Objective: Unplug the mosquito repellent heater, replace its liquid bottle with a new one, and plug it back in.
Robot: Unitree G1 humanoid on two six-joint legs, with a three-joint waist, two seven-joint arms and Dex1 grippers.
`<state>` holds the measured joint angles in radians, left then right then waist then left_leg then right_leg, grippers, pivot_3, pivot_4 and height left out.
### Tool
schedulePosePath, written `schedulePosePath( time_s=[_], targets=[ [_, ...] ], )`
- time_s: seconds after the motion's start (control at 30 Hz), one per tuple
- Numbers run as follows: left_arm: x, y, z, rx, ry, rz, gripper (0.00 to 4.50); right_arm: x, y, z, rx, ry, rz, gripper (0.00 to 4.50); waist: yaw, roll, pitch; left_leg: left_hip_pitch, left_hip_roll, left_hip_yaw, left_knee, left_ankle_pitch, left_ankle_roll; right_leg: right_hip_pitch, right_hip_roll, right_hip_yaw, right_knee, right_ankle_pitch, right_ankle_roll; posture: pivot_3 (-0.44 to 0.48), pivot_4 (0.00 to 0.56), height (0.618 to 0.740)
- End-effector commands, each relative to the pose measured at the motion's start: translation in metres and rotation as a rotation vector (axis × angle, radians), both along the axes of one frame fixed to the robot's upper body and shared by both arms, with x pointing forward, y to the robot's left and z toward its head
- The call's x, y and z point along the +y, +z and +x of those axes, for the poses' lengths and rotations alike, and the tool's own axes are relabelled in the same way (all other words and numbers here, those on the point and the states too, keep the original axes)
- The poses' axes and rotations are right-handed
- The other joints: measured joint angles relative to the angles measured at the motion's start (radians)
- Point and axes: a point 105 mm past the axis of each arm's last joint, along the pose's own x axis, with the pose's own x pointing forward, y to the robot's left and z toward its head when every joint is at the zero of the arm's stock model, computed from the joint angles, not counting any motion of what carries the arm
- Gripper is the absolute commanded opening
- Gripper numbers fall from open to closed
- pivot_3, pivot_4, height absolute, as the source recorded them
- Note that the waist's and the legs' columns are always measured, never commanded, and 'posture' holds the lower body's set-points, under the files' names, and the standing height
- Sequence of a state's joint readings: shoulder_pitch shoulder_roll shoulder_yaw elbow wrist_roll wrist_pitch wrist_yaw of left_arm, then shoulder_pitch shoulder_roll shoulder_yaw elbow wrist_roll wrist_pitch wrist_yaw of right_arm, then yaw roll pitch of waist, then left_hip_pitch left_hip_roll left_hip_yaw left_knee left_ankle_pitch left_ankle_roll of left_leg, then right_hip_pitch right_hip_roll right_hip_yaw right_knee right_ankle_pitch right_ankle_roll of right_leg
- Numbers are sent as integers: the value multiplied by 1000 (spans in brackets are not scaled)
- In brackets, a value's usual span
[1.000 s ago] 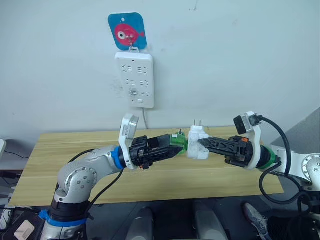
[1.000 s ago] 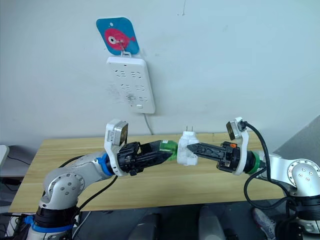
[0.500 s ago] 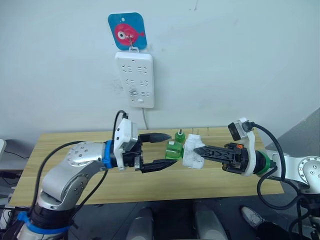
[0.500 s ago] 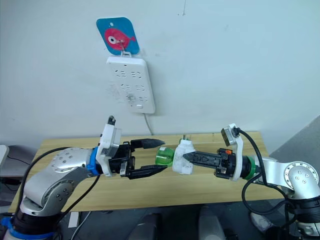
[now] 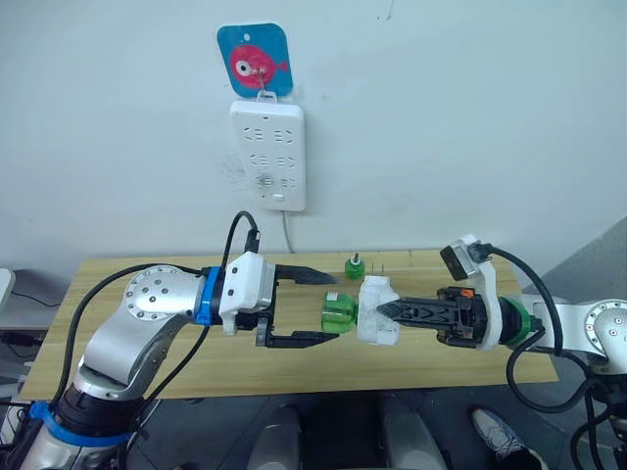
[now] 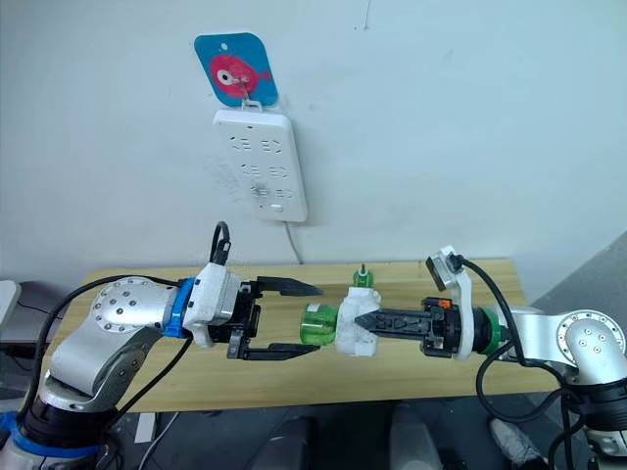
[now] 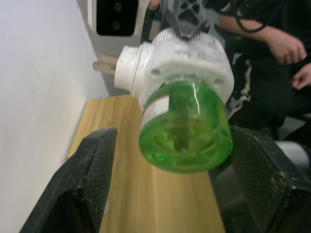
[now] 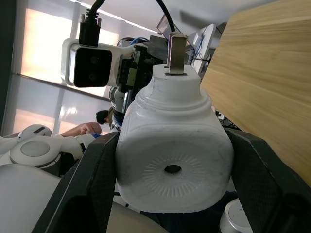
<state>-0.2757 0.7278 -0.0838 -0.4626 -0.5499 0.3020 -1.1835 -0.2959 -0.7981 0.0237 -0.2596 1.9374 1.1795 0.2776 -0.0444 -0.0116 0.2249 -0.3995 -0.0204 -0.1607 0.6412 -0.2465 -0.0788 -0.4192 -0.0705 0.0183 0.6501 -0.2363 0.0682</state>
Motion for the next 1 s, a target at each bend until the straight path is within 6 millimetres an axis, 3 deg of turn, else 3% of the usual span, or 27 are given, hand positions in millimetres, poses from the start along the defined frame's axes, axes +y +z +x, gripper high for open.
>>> schedulePosePath(
  time_s=[0.03,0.13,0.33,0.57,0.7,0.77,0.9,1.0],
  targets=[
    [-8,6,-10,-20,-50,-11,3674,2,10,-4,-23,30,34,2997,0,0,0,0,0,0,0,0,0,0,0,0,0,0,0,-23,205,740],
    [-10,4,-14,-27,-68,2,3674,2,10,-4,-21,29,34,2997,0,0,0,0,0,0,0,0,0,0,0,0,0,0,0,-23,205,740],
    [-15,6,-8,-39,-31,-33,2241,2,8,-6,-15,34,29,2996,0,0,0,0,0,0,0,0,0,0,0,0,0,0,0,-21,202,740],
    [-15,0,-9,-42,-37,-20,2241,1,10,-6,-29,28,17,2986,0,0,0,0,0,0,0,0,0,0,0,0,0,0,0,-31,201,740],
    [-13,-4,-2,-62,13,-52,2241,-18,7,-2,-40,-43,-96,4301,3,0,0,0,0,0,0,0,0,0,0,0,0,1,0,-36,204,740],
    [-12,-10,-3,-85,22,-62,2241,-32,3,-3,-92,-54,-232,4500,4,0,0,0,0,0,1,0,0,0,0,0,-1,1,0,-48,207,740],
    [-13,-15,-2,-153,48,-122,2241,-52,28,10,-256,-106,-317,4500,3,0,0,0,0,1,0,0,0,0,0,0,-1,1,0,-72,210,740],
    [-13,-19,-3,-206,44,-154,2241,-52,65,17,-365,-120,-239,3925,1,0,0,1,1,1,1,0,0,0,0,0,-1,-1,4,-86,211,740]
  ],
)
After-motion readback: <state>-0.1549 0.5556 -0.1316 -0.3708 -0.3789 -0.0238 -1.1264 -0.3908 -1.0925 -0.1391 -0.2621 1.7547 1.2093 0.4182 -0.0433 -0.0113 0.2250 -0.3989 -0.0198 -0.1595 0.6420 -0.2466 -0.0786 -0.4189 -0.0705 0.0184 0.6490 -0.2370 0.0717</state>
